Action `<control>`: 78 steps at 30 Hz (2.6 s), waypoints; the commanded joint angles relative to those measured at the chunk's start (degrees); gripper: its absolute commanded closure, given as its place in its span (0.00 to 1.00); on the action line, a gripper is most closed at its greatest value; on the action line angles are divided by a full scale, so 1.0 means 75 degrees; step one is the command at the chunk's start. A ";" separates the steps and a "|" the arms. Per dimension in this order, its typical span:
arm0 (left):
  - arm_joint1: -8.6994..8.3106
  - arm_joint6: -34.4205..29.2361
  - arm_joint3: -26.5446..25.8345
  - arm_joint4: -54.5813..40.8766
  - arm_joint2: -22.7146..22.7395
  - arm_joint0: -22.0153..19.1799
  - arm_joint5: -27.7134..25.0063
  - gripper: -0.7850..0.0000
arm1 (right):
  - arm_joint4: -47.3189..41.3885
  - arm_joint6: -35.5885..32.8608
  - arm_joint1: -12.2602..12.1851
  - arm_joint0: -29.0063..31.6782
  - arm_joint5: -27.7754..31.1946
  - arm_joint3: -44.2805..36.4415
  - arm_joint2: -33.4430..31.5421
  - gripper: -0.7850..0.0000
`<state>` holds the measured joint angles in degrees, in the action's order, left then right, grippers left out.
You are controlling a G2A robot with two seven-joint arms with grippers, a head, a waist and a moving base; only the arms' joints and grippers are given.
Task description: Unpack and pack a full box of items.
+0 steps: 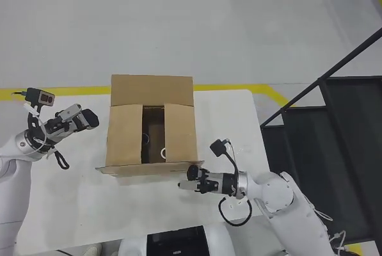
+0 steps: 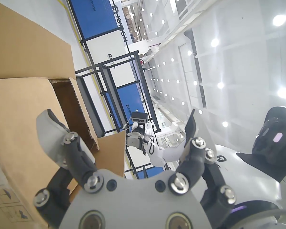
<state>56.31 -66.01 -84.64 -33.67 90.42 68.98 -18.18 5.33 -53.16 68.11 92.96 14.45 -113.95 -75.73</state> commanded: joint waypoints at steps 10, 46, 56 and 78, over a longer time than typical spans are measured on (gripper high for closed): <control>-0.0030 -0.0087 -0.0094 -0.0016 -0.0012 0.0131 0.0134 0.00 | 0.0330 0.0829 0.0093 -0.1020 -0.0317 0.1027 0.0873 0.00; 0.0057 0.0023 0.3208 0.0752 -0.0903 -0.2037 -0.1085 0.00 | 0.0977 0.1589 0.0168 -0.2425 -0.1085 0.2110 0.1777 0.00; 0.0045 -0.0341 0.3591 0.1002 -0.1034 -0.2432 -0.1296 0.00 | 0.0855 0.1799 0.0163 -0.2474 -0.1098 0.1867 0.1718 0.00; 0.0100 0.0592 0.3510 0.1420 -0.1205 -0.2357 -0.1483 0.00 | 0.0855 0.1799 0.0163 -0.2474 -0.1098 0.1867 0.1718 0.00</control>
<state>56.83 -64.81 -58.38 -24.25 82.24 51.30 -28.73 11.74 -39.67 69.34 74.41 6.22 -99.94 -62.84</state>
